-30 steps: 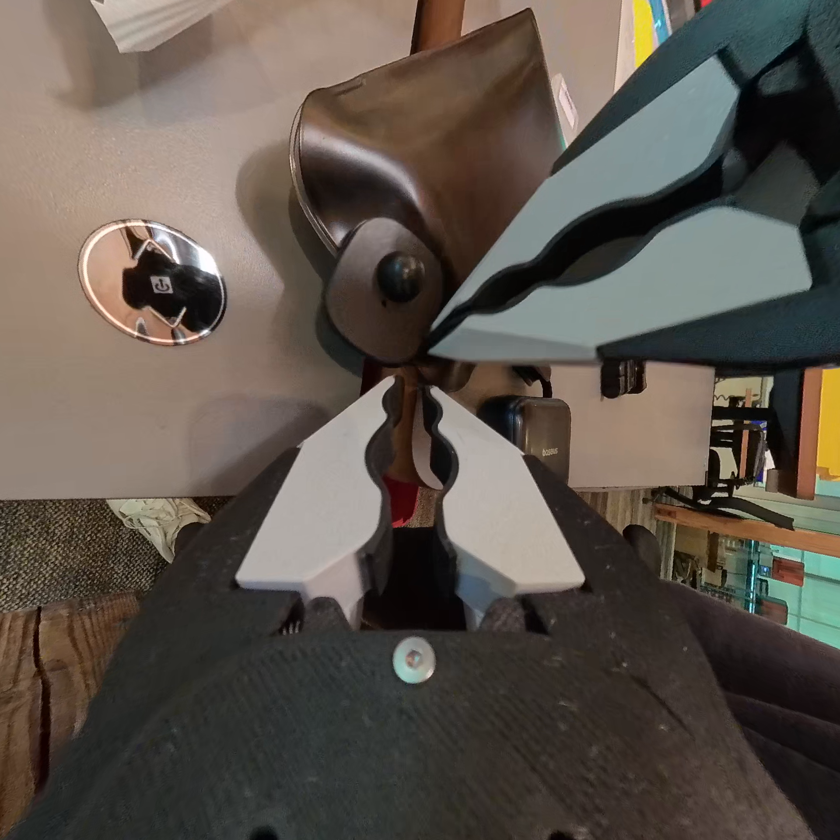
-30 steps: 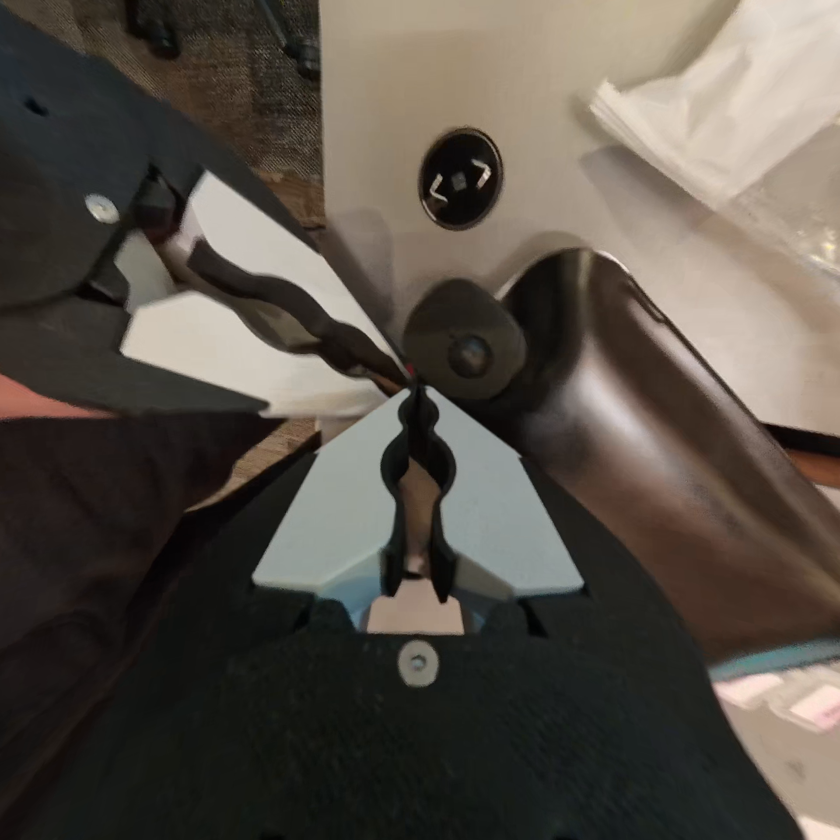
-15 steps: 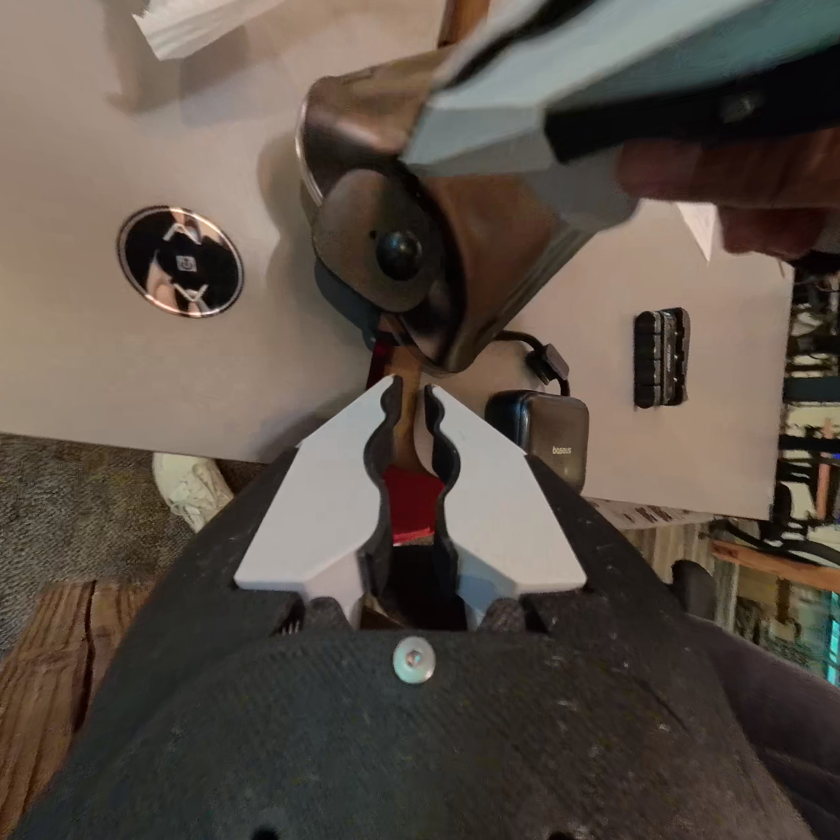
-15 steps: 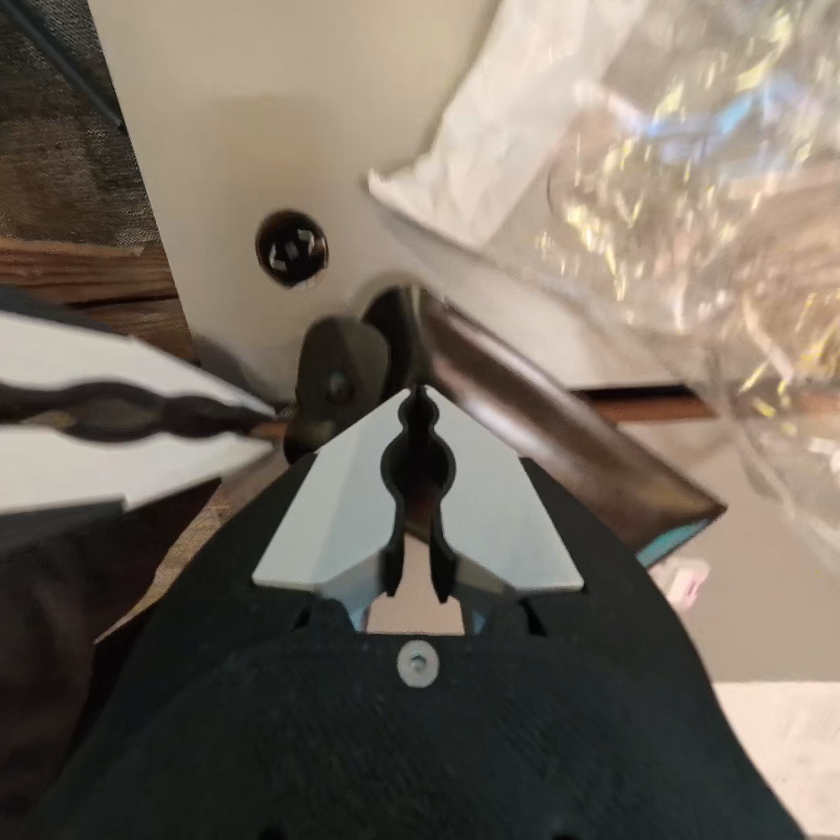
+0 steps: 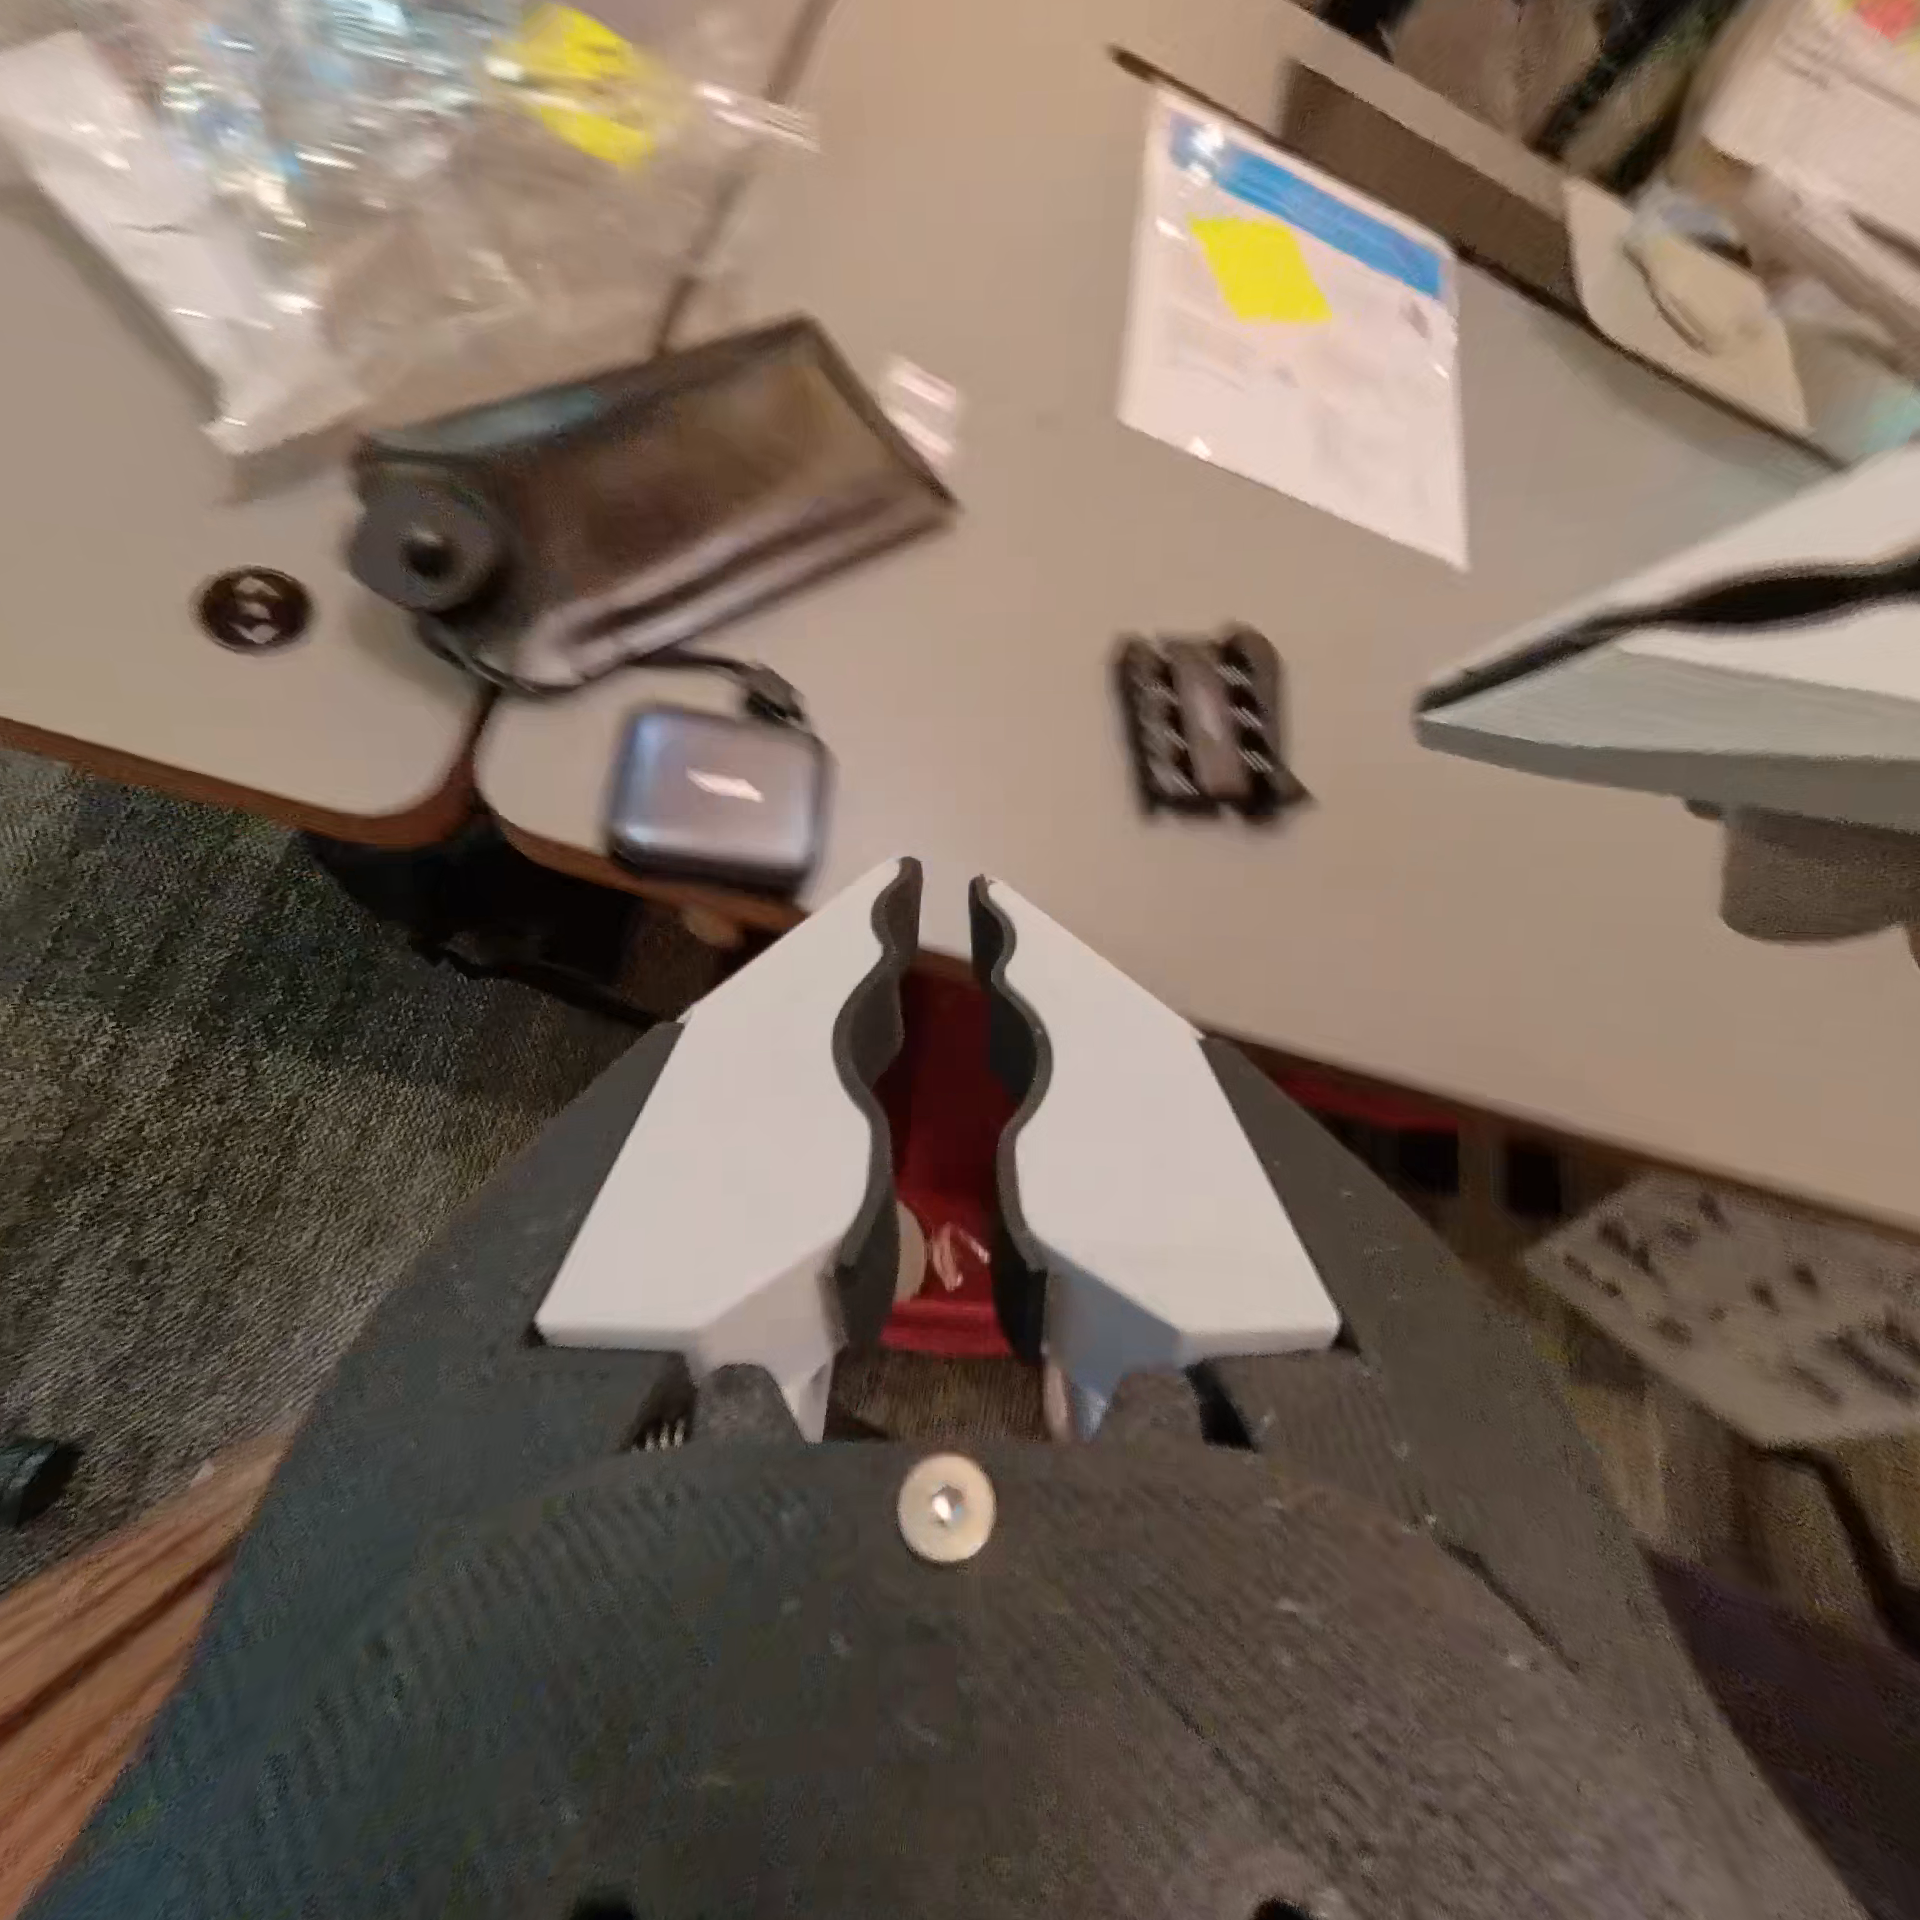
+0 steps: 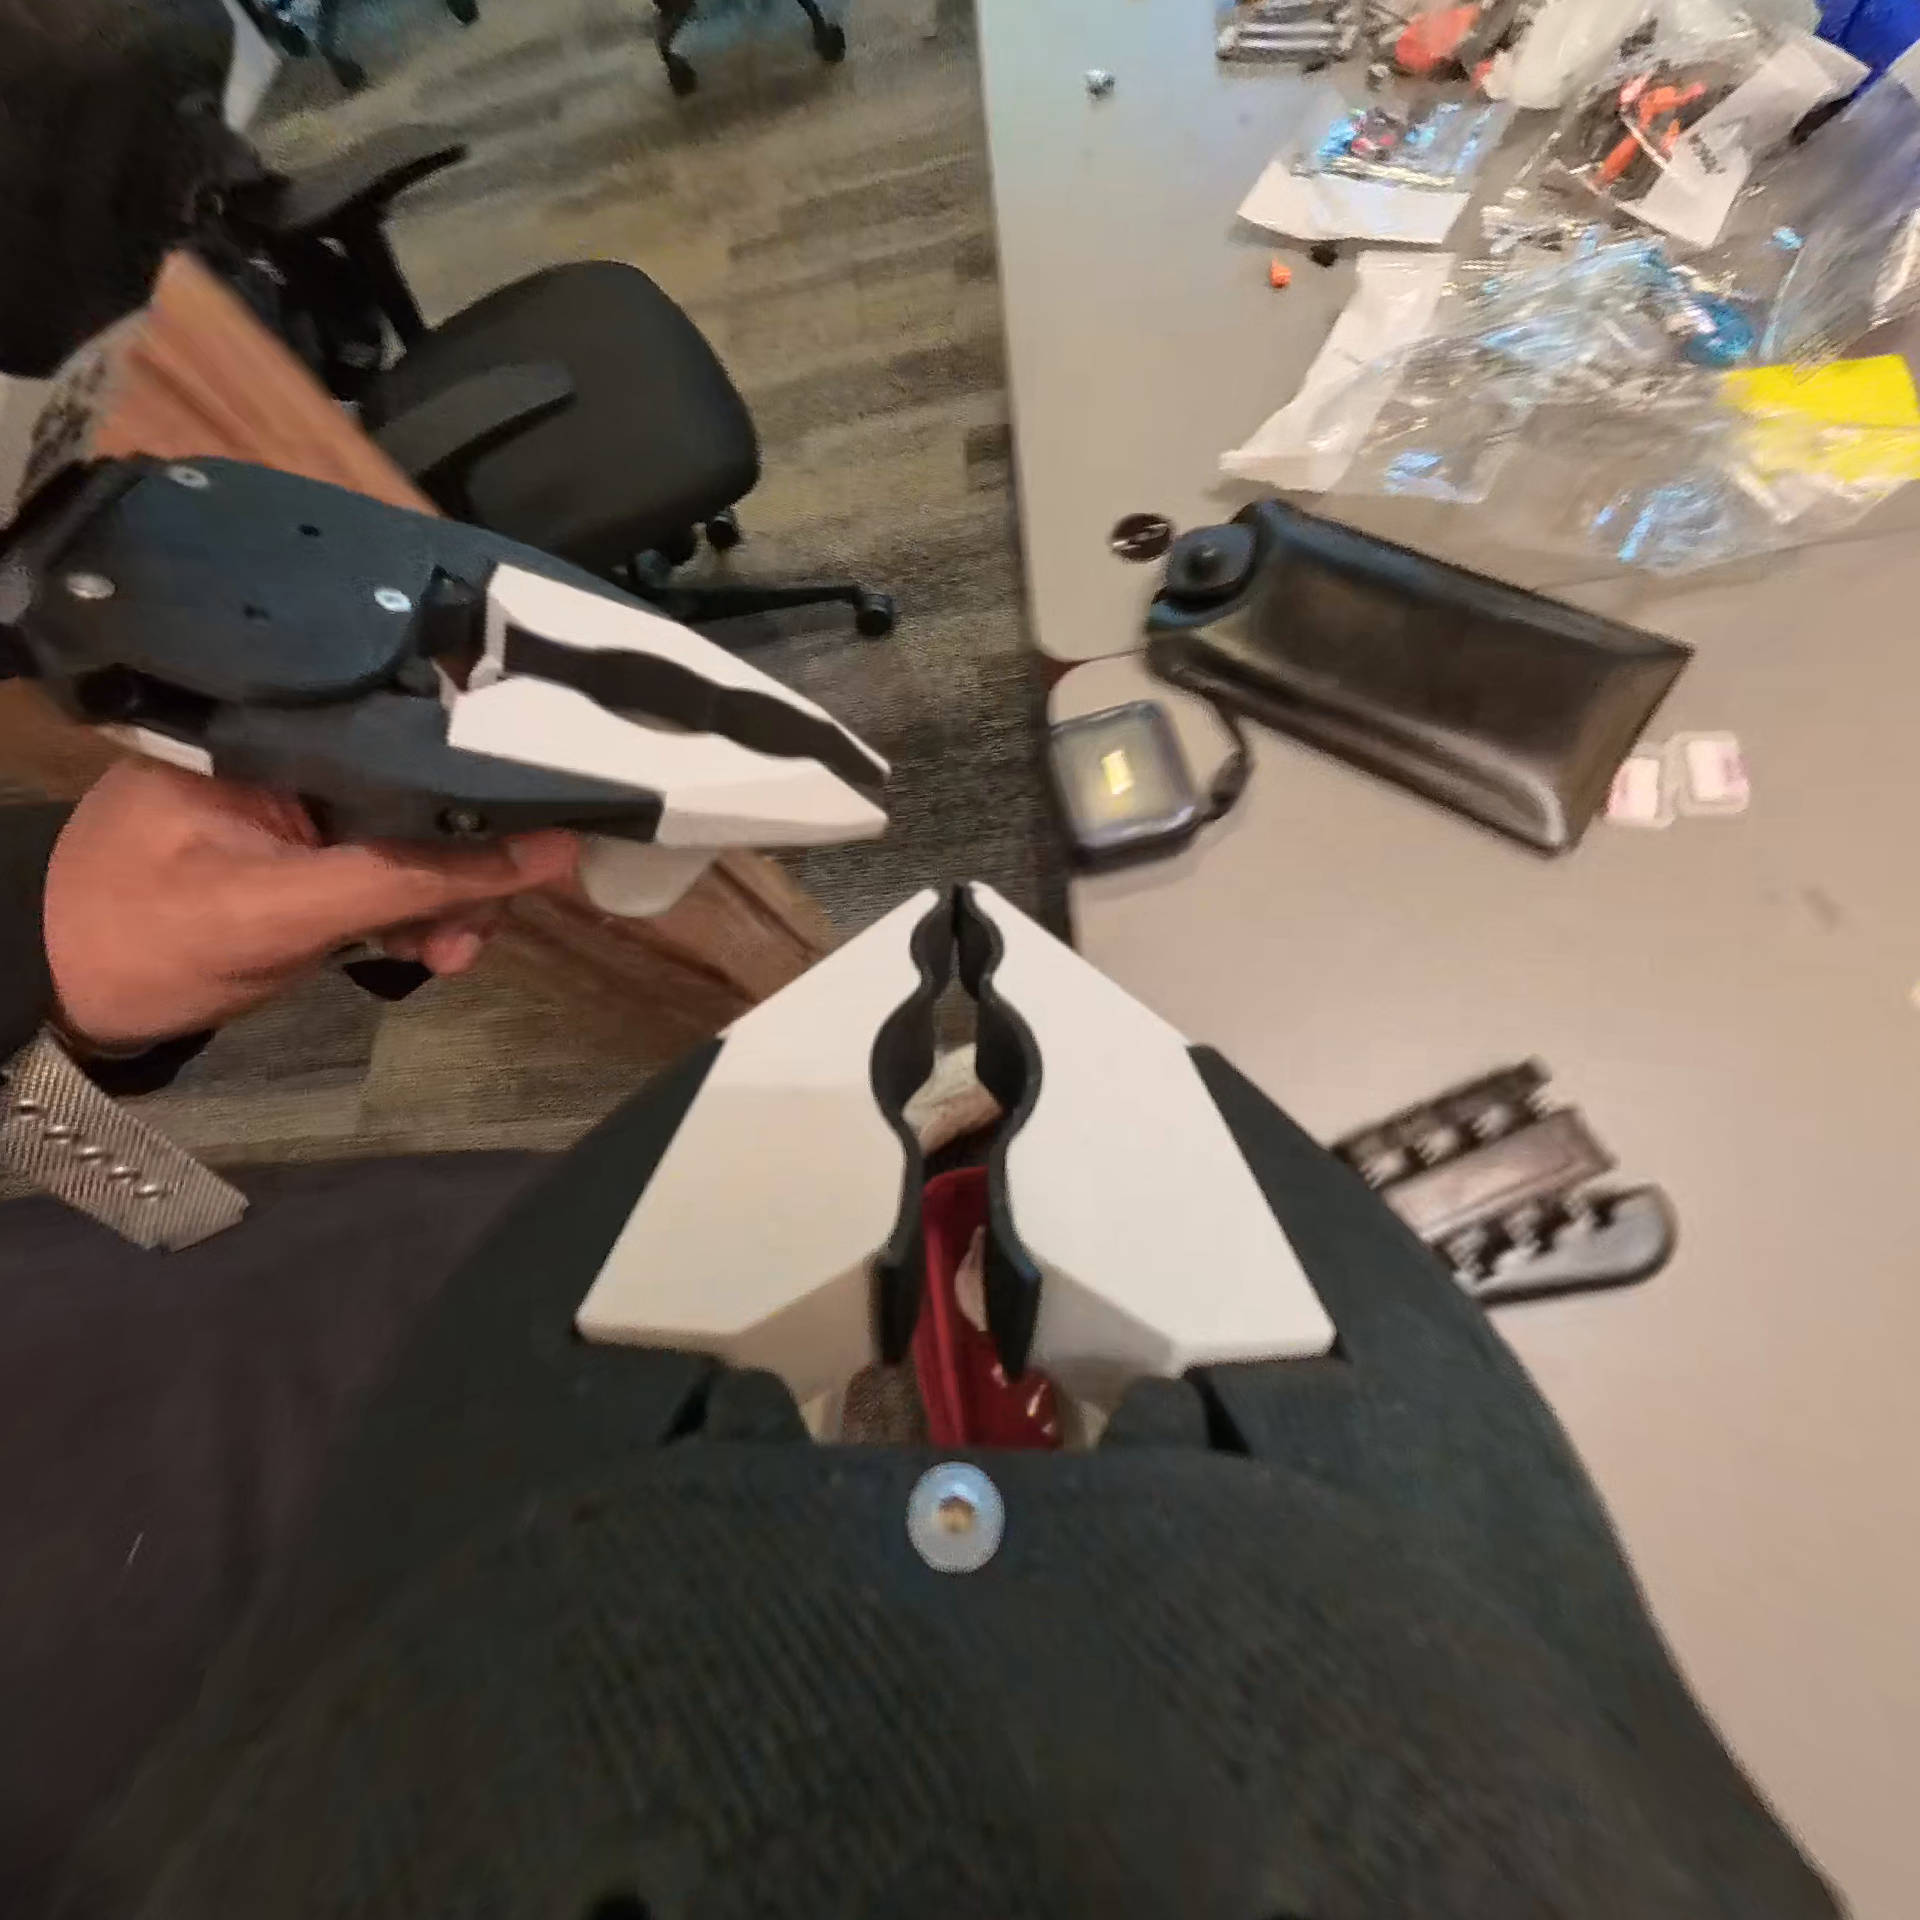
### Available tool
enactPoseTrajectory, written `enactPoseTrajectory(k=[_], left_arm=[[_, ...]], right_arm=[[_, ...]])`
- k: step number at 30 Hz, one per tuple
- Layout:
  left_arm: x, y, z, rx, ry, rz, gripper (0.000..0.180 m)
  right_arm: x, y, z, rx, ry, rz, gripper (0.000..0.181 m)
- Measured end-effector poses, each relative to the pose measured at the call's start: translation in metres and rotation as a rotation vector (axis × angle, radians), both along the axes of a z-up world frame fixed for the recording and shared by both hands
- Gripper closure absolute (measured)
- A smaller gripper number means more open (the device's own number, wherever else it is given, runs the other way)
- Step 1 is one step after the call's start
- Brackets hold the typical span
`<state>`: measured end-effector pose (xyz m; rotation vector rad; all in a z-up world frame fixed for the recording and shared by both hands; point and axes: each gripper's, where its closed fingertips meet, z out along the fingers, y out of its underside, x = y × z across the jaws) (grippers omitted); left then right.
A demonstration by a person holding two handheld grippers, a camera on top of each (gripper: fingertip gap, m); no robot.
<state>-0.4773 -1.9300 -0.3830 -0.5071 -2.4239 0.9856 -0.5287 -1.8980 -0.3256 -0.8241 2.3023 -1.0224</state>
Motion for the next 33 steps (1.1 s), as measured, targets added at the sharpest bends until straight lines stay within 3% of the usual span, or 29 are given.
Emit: enactPoseTrajectory(k=[5,9,18,24,29,33], left_arm=[[-0.007,0.157,0.027,0.013,-0.026,-0.146,0.165],[0.059,0.259,0.024,-0.007,-0.105,-0.107,0.157],[0.378,0.458,0.026,-0.06,-0.053,0.573,0.101],[0.588,0.597,0.038,-0.031,-0.061,0.881,0.096],[0.725,0.64,0.054,-0.034,-0.11,0.991,0.095],[0.831,0.643,0.046,-0.03,-0.094,1.066,0.094]], right_arm=[[0.041,0.128,0.029,-0.007,-0.106,0.138,0.171],[0.128,0.218,0.037,-0.028,-0.112,0.359,0.153],[0.431,0.394,0.044,-0.152,-0.114,0.795,0.111],[0.613,0.451,0.047,-0.112,-0.1,0.823,0.108],[0.741,0.448,0.074,-0.137,-0.205,0.78,0.114],[0.846,0.372,0.127,-0.215,-0.349,0.588,0.112]])
